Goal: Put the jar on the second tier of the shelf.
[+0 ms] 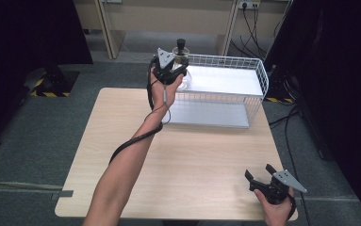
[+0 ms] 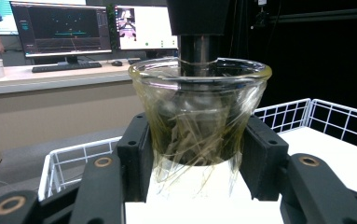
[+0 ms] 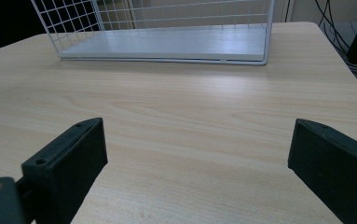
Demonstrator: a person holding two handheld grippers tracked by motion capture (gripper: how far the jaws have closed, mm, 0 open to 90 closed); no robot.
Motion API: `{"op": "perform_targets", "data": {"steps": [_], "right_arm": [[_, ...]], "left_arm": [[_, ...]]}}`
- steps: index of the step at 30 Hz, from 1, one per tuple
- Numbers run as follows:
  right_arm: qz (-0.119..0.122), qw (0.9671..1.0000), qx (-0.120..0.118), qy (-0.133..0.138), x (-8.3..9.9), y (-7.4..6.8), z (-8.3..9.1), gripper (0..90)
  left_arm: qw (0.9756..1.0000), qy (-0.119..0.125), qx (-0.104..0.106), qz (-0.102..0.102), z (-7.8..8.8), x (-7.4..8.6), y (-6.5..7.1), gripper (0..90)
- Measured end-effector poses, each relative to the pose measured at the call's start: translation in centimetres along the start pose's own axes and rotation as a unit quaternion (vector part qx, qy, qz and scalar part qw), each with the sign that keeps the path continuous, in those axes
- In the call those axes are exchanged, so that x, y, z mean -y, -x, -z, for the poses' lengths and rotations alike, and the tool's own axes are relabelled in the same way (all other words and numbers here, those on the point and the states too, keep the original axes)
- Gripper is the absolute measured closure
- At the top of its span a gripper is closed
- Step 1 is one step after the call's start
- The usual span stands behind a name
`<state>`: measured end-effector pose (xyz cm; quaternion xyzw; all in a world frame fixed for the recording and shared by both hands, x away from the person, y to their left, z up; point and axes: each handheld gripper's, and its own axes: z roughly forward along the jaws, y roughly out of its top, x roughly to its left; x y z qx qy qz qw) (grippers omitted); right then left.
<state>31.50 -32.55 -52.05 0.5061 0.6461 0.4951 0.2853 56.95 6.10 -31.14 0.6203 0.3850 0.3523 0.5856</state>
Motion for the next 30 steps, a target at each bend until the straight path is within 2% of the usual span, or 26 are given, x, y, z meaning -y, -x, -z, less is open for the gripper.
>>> {"op": "perform_targets", "data": {"steps": [4, 7, 10, 14, 23, 30], "right_arm": [[0.001, 1.0, 0.0, 0.0, 0.0, 0.0, 0.0, 4.7], [0.001, 1.0, 0.0, 0.0, 0.0, 0.0, 0.0, 4.6], [0.001, 1.0, 0.001, -0.001, 0.0, 0.0, 0.0, 4.6], [0.001, 1.0, 0.001, 0.0, 0.0, 0.0, 0.0, 4.6], [0.001, 1.0, 0.002, -0.001, 0.0, 0.0, 0.0, 4.6], [0.001, 1.0, 0.003, -0.001, 0.0, 0.0, 0.0, 4.6]], "left_arm": [[1.0, 0.002, -0.001, 0.004, 0.0, -0.1, 0.0, 46.8], [0.9998, 0.006, -0.009, 0.014, 0.1, -0.3, 0.0, 37.2], [0.9998, 0.004, -0.015, 0.014, 0.3, -0.4, 0.0, 25.6], [0.9998, 0.005, -0.017, 0.012, 0.7, -0.5, 0.2, 18.5], [0.9997, 0.001, -0.018, 0.014, 1.7, -0.3, 0.2, 12.2], [0.9999, -0.001, -0.015, 0.001, 2.6, -0.3, 0.4, 11.3]]}}
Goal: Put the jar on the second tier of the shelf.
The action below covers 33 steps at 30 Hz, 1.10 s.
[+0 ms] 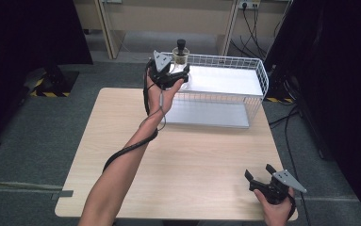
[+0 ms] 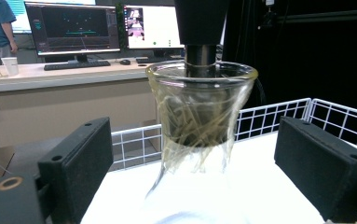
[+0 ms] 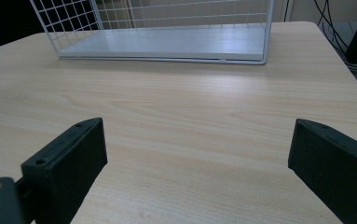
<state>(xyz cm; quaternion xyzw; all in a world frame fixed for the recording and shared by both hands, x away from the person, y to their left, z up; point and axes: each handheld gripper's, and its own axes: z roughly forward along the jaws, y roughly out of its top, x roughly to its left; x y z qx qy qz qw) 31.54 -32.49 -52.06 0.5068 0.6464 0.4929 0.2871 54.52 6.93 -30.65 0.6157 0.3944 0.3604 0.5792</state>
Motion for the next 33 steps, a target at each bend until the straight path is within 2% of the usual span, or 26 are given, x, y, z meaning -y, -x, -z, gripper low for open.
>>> {"op": "perform_targets", "data": {"steps": [10, 33], "right_arm": [[0.0, 1.0, 0.001, -0.001, 0.0, 0.0, 0.0, 4.6], [-0.002, 1.0, 0.001, -0.002, 0.0, 0.0, 0.0, 4.5]], "left_arm": [[0.9999, -0.002, 0.005, -0.015, 1.3, 0.4, 0.0, 10.2], [0.9996, -0.006, 0.017, -0.023, 3.4, 2.3, -0.3, 9.5]]}}
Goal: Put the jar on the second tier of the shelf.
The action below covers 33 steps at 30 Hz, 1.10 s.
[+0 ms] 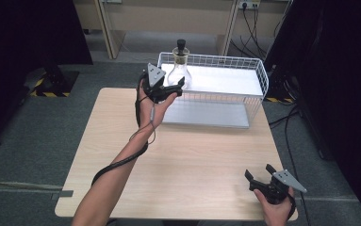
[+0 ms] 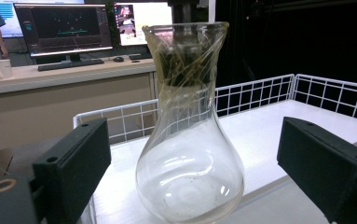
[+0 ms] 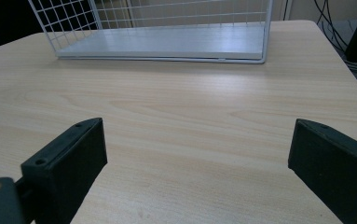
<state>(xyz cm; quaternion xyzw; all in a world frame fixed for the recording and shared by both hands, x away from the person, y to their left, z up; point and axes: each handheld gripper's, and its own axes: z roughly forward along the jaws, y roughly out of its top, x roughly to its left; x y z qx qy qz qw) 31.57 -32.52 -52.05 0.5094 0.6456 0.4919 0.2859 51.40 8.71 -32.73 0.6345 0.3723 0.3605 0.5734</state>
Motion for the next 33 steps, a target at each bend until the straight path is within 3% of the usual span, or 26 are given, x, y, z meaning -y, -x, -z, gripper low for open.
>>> {"op": "perform_targets", "data": {"steps": [12, 24, 33], "right_arm": [[0.001, 1.0, 0.001, 0.0, 0.0, 0.0, 0.0, 4.6], [0.001, 1.0, 0.001, 0.0, 0.0, 0.0, 0.0, 4.5], [0.001, 1.0, 0.002, 0.0, 0.0, -0.1, 0.0, 4.5]], "left_arm": [[0.9998, -0.003, 0.017, 0.013, 1.1, 0.5, 0.4, 9.1], [0.9996, 0.002, 0.028, 0.009, 2.1, 0.7, 0.9, 9.1], [0.9993, -0.002, 0.036, 0.008, 3.0, 1.8, 0.9, 9.1]]}}
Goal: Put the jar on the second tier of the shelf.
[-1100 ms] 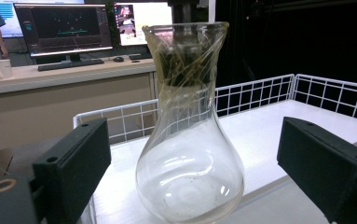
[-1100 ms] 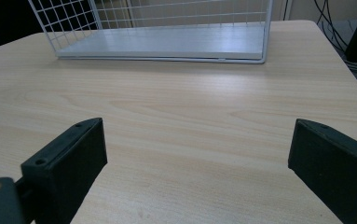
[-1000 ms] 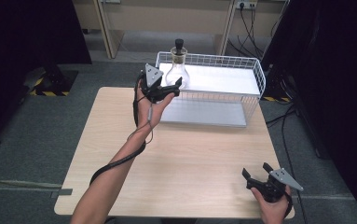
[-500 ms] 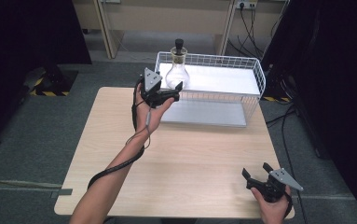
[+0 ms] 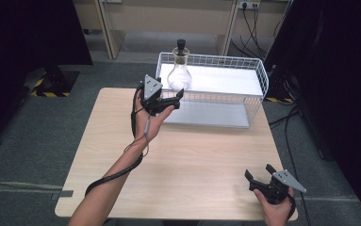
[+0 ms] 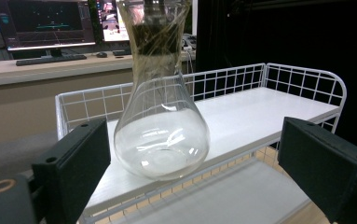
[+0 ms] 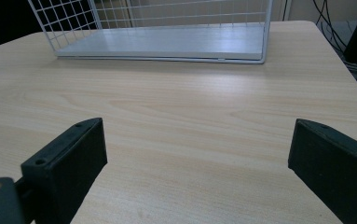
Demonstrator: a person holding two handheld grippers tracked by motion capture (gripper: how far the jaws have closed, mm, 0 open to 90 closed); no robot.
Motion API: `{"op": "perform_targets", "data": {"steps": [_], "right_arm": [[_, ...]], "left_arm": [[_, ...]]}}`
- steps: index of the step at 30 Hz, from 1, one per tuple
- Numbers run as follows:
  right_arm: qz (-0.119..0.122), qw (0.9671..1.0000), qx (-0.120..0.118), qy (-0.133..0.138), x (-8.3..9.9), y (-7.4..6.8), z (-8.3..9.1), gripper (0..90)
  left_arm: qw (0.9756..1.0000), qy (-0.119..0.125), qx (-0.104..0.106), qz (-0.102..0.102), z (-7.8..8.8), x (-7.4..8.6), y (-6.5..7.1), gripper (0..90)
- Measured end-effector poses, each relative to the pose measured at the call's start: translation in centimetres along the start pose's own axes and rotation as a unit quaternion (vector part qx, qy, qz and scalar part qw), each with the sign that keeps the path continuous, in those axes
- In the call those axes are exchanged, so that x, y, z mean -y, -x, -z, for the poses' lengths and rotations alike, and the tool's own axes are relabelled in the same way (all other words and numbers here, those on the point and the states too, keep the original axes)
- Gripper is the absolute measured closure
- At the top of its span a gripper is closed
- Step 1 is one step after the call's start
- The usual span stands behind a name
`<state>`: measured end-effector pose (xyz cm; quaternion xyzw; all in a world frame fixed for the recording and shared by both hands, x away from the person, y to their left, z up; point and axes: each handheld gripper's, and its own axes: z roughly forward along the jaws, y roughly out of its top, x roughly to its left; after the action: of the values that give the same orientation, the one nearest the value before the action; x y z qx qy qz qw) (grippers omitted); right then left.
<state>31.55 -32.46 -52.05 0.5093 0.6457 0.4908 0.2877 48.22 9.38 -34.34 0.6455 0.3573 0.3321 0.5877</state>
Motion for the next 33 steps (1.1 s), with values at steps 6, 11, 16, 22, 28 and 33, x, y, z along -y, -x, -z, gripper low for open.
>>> {"op": "perform_targets", "data": {"steps": [6, 11, 16, 22, 28, 33], "right_arm": [[0.0, 1.0, 0.001, -0.001, 0.0, 0.0, 0.0, 4.5], [0.001, 1.0, 0.001, 0.0, 0.0, 0.0, 0.0, 4.5], [0.0, 1.0, 0.001, 0.0, 0.0, 0.0, 0.0, 4.5], [0.001, 1.0, 0.001, 0.0, 0.0, 0.0, 0.0, 4.5], [0.001, 1.0, 0.001, 0.0, 0.0, 0.0, 0.0, 4.5], [0.001, 1.0, 0.002, 0.0, 0.0, 0.0, 0.0, 4.6]], "left_arm": [[1.0, -0.004, 0.003, -0.001, 0.5, 0.8, 0.0, 9.1], [1.0, -0.005, 0.005, -0.001, 0.9, 1.4, 0.0, 9.1], [0.9999, -0.008, 0.007, 0.001, 1.3, 2.1, -0.1, 9.1], [0.9999, -0.01, 0.007, 0.003, 1.8, 3.0, -0.2, 9.0], [0.9999, -0.011, 0.01, 0.002, 2.3, 3.6, -0.1, 9.0], [0.9998, -0.013, 0.012, 0.003, 2.7, 4.2, -0.1, 8.9]]}}
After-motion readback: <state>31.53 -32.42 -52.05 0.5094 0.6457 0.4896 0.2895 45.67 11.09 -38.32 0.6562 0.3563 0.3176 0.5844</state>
